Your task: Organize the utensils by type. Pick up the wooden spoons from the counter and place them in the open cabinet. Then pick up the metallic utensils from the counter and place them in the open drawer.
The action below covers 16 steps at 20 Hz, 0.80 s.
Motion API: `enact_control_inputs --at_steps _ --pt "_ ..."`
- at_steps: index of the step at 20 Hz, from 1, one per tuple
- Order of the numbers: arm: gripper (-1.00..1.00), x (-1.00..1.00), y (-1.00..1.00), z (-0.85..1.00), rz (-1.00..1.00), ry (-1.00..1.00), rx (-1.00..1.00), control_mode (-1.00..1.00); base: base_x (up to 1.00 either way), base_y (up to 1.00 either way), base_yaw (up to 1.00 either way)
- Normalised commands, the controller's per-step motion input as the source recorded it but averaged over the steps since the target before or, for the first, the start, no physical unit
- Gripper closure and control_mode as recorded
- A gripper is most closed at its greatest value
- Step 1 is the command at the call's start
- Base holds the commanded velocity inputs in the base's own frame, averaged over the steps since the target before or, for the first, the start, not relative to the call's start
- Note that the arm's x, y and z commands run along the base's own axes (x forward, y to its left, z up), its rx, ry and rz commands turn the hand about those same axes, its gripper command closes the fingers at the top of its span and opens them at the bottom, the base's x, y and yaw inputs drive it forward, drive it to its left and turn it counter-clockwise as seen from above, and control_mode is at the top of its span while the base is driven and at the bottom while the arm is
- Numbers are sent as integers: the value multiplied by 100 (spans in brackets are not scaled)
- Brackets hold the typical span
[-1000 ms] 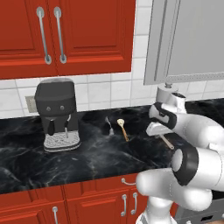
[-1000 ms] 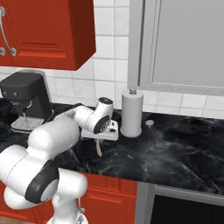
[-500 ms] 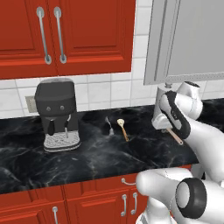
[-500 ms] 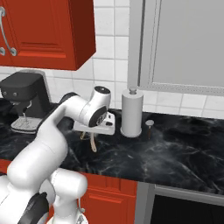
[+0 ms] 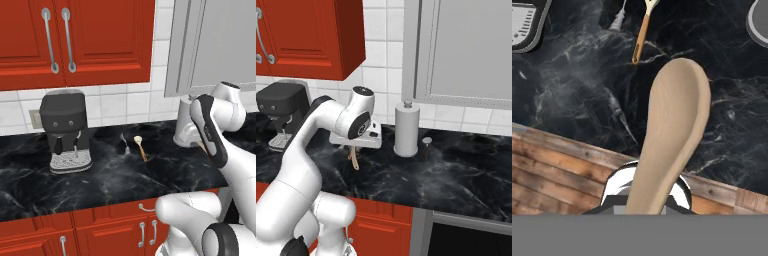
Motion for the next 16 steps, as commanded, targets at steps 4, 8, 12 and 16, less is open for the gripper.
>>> enact_control_inputs --at_steps 4,8,12,16 --pt "100 -26 1 15 0 -1 -9 -100 0 0 0" --pt "100 -2 0 0 0 0 0 -100 0 0 0" --pt "100 -2 0 0 0 0 0 -100 0 0 0" --pt "100 -4 0 -1 0 0 0 100 -23 -1 0"
